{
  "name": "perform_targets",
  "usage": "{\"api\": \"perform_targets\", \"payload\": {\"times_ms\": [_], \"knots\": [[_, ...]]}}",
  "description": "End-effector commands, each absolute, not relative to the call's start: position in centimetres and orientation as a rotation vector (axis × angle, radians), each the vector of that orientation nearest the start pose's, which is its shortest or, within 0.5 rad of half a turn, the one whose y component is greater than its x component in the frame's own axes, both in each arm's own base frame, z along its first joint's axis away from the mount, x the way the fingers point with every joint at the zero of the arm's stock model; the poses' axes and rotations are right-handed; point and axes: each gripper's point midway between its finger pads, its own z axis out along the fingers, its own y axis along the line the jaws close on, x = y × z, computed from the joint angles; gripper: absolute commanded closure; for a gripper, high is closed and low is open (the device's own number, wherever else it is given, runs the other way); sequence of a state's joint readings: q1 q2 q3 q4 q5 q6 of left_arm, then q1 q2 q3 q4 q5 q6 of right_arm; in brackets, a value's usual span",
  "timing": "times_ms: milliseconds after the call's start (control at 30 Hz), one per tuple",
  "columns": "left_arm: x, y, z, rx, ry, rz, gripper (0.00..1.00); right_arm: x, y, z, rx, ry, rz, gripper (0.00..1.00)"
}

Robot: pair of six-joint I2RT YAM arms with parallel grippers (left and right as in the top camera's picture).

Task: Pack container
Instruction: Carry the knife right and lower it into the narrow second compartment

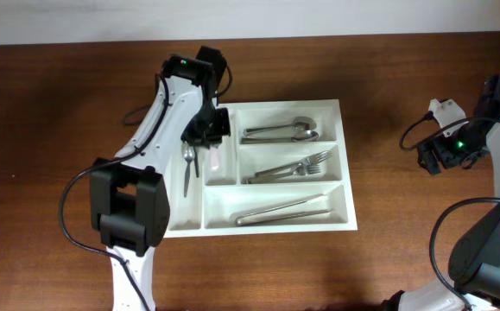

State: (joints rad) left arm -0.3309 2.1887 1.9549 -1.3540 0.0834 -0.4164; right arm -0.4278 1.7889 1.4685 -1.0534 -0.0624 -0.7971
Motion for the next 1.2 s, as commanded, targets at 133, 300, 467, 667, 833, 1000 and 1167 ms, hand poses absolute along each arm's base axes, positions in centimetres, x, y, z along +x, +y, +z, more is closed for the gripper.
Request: {"api": "perform_targets", "payload": {"times_ms": [133, 300, 467, 667, 833, 1000, 1167], "knots": [[38.1, -14.7, 6.3, -0.112, 3.229, -0.053, 0.94, 34.7, -14.3, 10.8, -0.561, 2.888, -0.066, 0.01], [38.5, -16.1, 6.2, 0.005, 3.197, -0.079, 0.94, 34.7, -14.3, 10.8, -0.561, 2.888, -0.066, 0.01], [38.5, -17.1, 6.2, 0.045, 3.181, -0.087, 0.90, 34.7, -14.3, 10.8, -0.561, 2.888, -0.066, 0.01], [38.5, -17.1, 6.2, 0.048, 3.179, -0.083, 0.85, 34.7, -14.3, 10.8, -0.561, 2.888, -0.066, 0.01], [38.5, -17.1, 6.2, 0.048, 3.180, -0.083, 0.75, 34.7, -14.3, 10.8, -0.561, 2.888, -0.067, 0.01], [38.6, -17.1, 6.2, 0.047, 3.176, -0.085, 0.66, 34.7, -14.3, 10.8, -0.561, 2.888, -0.067, 0.01], [39.3, -17.3, 6.9, 0.080, 3.149, -0.099, 0.66, 34.7, -14.3, 10.8, -0.561, 2.888, -0.066, 0.01]]}}
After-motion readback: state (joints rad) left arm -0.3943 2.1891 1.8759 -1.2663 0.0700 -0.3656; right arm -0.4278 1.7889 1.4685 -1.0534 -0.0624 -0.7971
